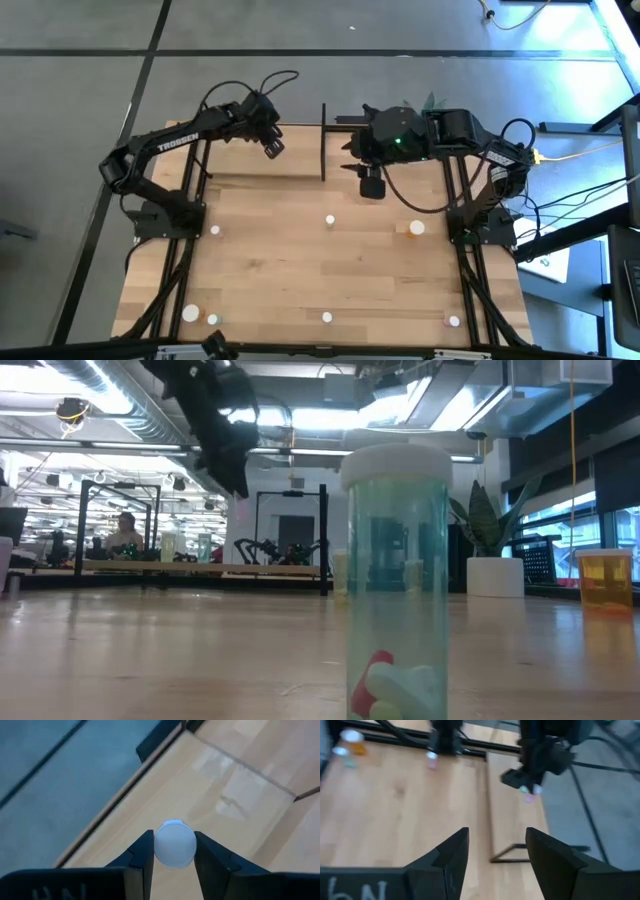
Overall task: Pick and place medicine bottles onto shelf by color
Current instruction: Put the top right pink pill bottle on the shelf
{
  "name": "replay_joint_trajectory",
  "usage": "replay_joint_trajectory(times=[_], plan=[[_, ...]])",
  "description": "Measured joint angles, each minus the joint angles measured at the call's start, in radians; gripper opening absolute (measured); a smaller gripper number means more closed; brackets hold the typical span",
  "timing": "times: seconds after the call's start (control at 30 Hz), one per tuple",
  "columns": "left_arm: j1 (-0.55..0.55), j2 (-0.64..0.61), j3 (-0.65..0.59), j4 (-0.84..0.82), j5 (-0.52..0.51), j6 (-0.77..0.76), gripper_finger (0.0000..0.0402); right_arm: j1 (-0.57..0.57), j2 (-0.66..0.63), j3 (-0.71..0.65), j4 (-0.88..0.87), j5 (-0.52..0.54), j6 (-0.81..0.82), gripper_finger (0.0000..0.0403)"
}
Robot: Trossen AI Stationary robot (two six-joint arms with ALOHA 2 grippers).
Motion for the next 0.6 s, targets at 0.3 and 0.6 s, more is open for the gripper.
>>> replay_joint_trajectory(times=[0.3, 0.6], plan=[[0.029, 0.117, 0.000, 0.035, -0.003, -0.006, 0.0103, 0.000, 0.000, -0.058, 0.027, 0.052, -0.004, 0.0198], [0.030, 0.184, 0.000, 0.089, -0.050, -0.006, 0.0103, 0.000, 0.000, -0.058, 0.030, 0.052, -0.001, 0.0198]])
